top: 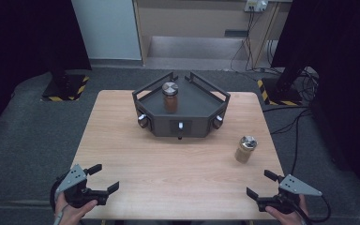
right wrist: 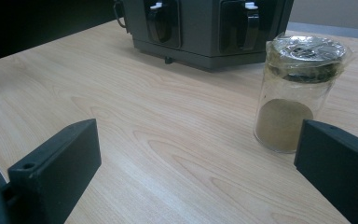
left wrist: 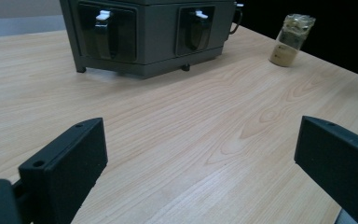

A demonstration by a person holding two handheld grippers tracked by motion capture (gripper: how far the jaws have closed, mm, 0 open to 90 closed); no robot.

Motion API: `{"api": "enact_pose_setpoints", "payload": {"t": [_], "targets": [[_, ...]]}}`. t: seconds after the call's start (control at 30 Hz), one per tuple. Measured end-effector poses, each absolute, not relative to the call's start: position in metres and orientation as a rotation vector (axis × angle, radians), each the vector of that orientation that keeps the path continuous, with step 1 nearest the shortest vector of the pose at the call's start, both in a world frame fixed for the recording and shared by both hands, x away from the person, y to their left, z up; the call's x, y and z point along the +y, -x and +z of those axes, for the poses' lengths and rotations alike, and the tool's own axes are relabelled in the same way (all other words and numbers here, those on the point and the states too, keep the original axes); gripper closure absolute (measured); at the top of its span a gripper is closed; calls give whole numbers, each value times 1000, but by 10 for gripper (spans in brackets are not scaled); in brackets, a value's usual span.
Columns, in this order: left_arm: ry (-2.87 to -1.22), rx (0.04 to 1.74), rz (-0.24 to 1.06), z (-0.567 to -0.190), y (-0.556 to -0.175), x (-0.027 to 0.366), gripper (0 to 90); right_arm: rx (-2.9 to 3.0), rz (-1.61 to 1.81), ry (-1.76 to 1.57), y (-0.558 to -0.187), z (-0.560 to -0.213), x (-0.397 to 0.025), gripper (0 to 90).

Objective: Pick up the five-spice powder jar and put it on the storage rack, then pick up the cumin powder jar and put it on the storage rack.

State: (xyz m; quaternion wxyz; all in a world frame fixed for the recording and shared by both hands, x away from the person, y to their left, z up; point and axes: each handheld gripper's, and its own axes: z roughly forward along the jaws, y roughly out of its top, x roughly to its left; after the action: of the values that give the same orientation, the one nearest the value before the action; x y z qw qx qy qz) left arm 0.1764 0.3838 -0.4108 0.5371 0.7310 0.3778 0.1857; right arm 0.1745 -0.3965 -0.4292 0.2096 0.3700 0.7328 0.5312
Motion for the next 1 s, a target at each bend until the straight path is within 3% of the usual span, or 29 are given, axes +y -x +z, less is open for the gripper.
{"api": "enact_pose_setpoints", "payload": {"t": [1.0], "targets": [[-1741,888,446,-412,-176,387,12,2011,1459,-1056,-170,-422,-400,9]]}}
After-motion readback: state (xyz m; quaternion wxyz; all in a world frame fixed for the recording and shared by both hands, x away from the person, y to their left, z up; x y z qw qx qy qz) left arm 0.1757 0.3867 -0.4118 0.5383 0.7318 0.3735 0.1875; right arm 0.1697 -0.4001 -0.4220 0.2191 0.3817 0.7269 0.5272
